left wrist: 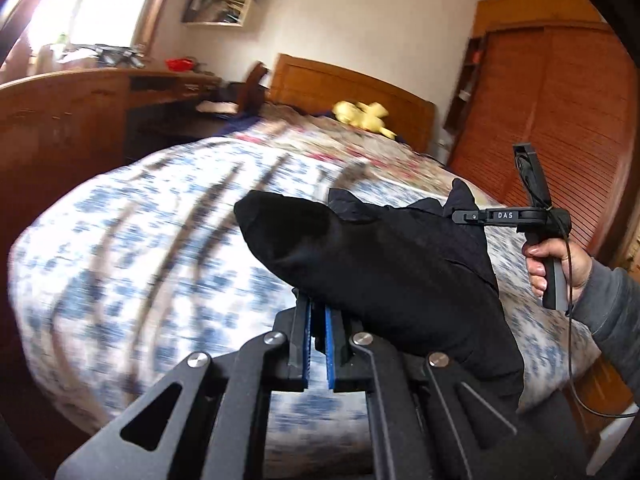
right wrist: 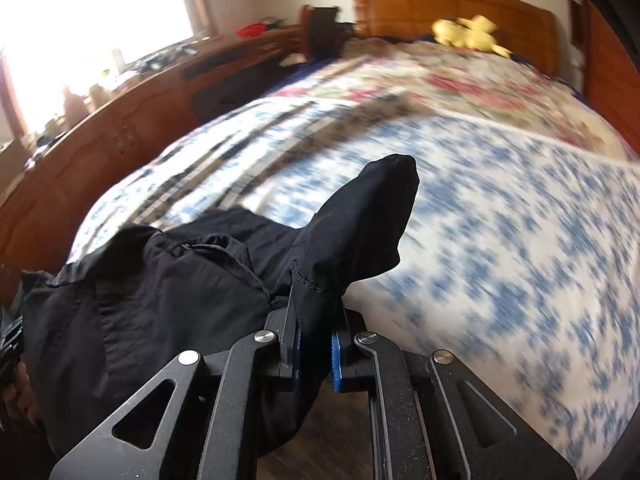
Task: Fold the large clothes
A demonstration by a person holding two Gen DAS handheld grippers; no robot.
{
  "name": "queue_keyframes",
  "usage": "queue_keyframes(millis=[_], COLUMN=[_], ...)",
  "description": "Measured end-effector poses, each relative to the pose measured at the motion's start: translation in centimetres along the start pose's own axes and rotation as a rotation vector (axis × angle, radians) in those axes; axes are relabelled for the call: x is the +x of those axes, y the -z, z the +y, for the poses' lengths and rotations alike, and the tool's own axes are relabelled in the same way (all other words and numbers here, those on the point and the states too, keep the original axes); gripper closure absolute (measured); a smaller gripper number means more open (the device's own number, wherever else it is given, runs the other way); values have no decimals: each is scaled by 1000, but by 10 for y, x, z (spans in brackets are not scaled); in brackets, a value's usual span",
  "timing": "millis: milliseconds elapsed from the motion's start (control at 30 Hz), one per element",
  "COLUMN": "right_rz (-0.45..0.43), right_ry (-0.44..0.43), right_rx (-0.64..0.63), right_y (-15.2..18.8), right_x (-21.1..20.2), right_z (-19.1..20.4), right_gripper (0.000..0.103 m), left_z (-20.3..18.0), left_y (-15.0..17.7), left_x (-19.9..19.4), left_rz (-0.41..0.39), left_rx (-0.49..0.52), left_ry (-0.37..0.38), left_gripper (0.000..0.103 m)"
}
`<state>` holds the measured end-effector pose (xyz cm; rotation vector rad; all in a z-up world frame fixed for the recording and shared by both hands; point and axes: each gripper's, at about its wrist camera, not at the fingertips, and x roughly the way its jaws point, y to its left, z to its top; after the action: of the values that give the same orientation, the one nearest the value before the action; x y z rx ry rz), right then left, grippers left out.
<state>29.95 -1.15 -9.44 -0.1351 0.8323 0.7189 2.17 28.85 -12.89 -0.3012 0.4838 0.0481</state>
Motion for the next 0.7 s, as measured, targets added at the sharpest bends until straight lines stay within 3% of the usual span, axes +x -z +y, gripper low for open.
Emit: queue_keyframes(millis=[400,700], right_rz=[-17,-52], right_ry=[-129,-165], right_rx=[-230,-308], right_y=[-111,-148], right_x=[118,164], right_z=[169,279], right_gripper=[96,96], left_z=[128,193], left_y=[-22,-24], left_x=[-30,-37], left_rz=[-74,-96], left_rx=[-77,-135], left_ry=[-290,-435], left_gripper=[100,100])
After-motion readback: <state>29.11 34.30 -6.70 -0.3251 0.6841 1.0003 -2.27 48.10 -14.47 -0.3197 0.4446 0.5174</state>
